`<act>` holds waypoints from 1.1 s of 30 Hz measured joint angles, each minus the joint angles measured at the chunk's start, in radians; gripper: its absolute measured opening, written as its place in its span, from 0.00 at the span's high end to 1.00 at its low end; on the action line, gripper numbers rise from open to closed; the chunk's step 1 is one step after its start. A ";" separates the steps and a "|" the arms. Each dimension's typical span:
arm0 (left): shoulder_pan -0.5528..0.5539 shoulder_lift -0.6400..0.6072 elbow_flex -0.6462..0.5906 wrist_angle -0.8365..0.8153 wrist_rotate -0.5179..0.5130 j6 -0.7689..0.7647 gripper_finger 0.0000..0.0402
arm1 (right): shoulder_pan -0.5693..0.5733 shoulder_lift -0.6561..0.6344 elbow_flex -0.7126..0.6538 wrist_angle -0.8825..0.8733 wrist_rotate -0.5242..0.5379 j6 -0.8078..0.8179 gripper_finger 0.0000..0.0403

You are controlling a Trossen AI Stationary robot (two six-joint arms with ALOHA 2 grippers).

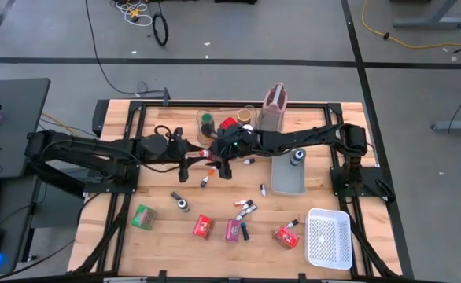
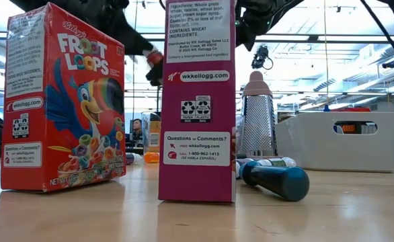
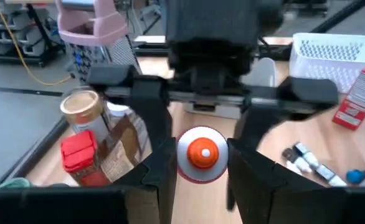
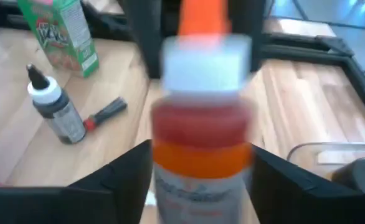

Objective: Pick & Place Kitchen Items
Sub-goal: Put the large orange food coloring bottle into the gray bin

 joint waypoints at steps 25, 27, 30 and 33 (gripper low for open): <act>0.001 0.023 -0.007 -0.026 -0.005 -0.001 0.64 | 0.001 -0.007 0.002 0.005 0.035 0.032 0.55; 0.001 0.023 -0.007 -0.026 -0.001 -0.005 0.63 | 0.000 -0.007 0.002 0.003 0.009 0.040 0.59; 0.001 0.023 -0.007 -0.029 0.008 -0.005 0.63 | 0.000 -0.007 0.002 0.001 0.004 0.051 0.62; 0.001 0.023 -0.007 -0.029 0.020 -0.004 0.63 | 0.000 -0.007 0.002 0.000 -0.002 0.054 0.62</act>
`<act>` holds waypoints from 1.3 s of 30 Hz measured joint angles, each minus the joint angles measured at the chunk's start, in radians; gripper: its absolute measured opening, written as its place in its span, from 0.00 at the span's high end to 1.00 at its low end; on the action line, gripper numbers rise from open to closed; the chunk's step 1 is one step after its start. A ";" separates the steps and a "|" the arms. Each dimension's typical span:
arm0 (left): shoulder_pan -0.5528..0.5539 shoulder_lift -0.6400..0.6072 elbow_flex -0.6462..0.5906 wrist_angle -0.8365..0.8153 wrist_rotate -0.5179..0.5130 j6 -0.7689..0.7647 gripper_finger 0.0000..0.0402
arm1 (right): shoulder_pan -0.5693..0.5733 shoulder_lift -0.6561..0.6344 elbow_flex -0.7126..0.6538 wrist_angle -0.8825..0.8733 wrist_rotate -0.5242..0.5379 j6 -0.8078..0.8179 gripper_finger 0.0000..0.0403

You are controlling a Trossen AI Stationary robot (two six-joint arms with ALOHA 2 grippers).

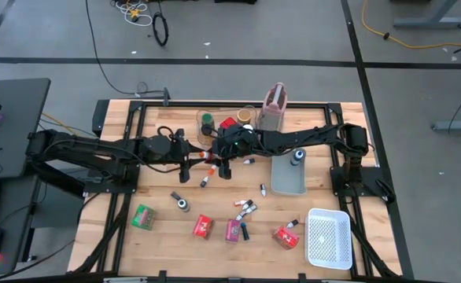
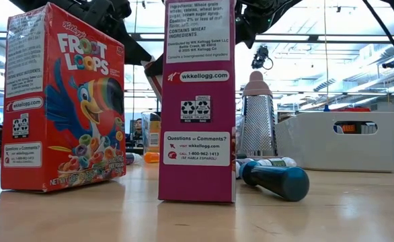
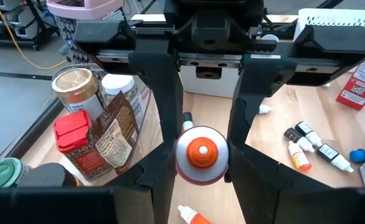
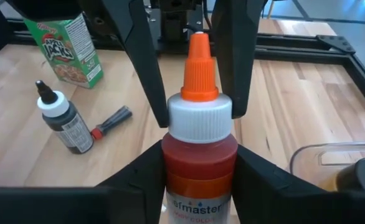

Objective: Pick & Place Kitchen Items
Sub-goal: Put the large orange food coloring bottle into the gray bin

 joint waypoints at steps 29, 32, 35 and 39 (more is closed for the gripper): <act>-0.001 0.000 -0.002 0.008 -0.072 0.055 0.49 | 0.011 -0.146 0.002 -0.419 0.292 0.126 0.61; -0.001 0.000 -0.002 0.007 -0.073 0.054 0.50 | 0.027 -0.230 0.002 -0.549 0.405 0.167 0.61; 0.000 0.000 -0.002 0.009 -0.073 0.055 0.51 | 0.050 -0.322 0.000 -0.680 0.508 0.232 0.61; 0.000 0.000 -0.002 0.007 -0.074 0.055 0.51 | 0.108 -0.456 -0.107 -0.703 0.660 0.369 0.61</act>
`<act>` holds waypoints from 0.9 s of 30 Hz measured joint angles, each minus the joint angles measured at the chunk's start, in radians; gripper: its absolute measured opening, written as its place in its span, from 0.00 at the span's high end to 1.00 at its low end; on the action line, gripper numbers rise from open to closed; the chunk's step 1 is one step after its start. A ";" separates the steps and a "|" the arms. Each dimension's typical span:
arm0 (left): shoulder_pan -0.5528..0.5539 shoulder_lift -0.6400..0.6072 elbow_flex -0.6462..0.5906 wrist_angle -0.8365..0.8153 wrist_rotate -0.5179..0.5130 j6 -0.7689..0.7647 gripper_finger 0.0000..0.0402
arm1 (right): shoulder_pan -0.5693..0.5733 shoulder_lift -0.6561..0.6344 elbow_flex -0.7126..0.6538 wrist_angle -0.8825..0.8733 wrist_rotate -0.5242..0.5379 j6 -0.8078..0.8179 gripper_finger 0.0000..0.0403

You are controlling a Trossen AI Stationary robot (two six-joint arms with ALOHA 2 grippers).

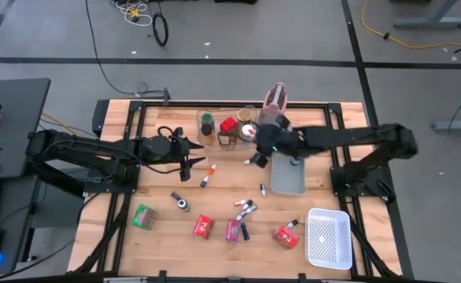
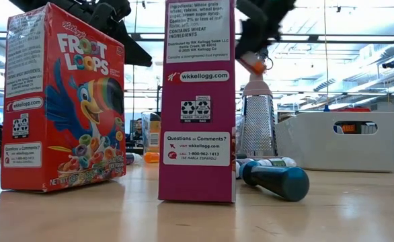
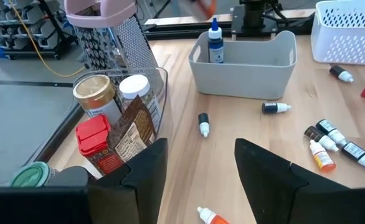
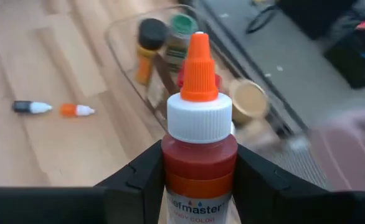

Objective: Pick & Place Kitchen Items
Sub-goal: Put the large orange food coloring bottle into the gray bin

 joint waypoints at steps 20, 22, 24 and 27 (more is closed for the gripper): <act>0.000 0.000 0.000 0.018 -0.002 -0.009 0.52 | 0.063 -0.196 -0.751 0.606 0.287 0.271 0.61; 0.000 0.000 0.000 0.018 -0.002 -0.029 0.52 | 0.062 -0.196 -0.763 0.606 0.291 0.275 0.61; 0.000 0.000 0.000 0.018 -0.002 -0.039 0.52 | 0.061 -0.196 -0.766 0.607 0.292 0.275 0.61; 0.000 0.000 0.000 0.018 -0.002 -0.039 0.52 | 0.061 -0.196 -0.766 0.619 0.294 0.242 0.60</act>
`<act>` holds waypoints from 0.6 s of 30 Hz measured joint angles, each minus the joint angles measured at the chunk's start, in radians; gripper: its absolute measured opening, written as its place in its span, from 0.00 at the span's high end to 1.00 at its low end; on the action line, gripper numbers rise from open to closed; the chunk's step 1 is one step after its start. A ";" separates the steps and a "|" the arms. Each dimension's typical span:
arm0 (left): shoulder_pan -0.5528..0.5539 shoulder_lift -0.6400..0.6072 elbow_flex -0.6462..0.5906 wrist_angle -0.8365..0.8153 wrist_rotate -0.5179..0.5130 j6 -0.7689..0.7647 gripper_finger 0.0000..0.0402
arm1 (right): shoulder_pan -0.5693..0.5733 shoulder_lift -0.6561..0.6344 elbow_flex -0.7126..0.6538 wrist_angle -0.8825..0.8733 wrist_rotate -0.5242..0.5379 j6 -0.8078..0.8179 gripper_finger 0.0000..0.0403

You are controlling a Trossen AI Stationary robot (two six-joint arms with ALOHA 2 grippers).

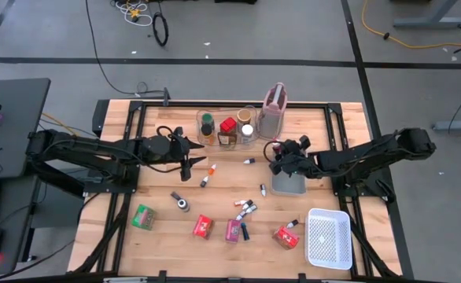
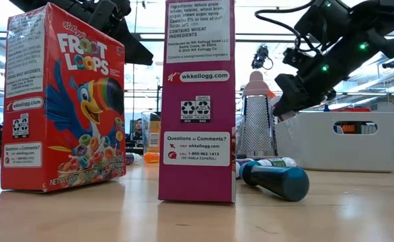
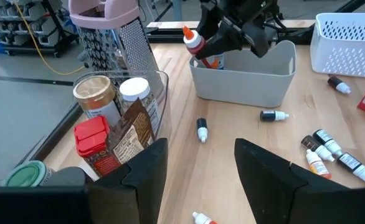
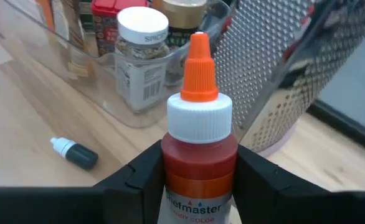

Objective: Pick & Place Kitchen Items
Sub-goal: Put the large orange food coloring bottle into the gray bin

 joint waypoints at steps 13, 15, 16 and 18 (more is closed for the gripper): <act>0.000 0.000 0.000 0.000 0.000 0.003 0.52 | -0.021 0.000 0.000 0.021 0.000 -0.043 0.44; 0.000 0.000 0.000 0.000 0.000 0.003 0.52 | -0.031 0.000 0.000 0.021 0.000 -0.043 0.44; 0.000 0.000 0.000 0.000 0.000 0.003 0.52 | -0.035 0.000 0.000 0.021 0.000 -0.043 0.44; 0.000 0.000 0.000 0.000 0.000 0.003 0.52 | -0.043 0.000 0.000 0.021 0.000 -0.043 0.45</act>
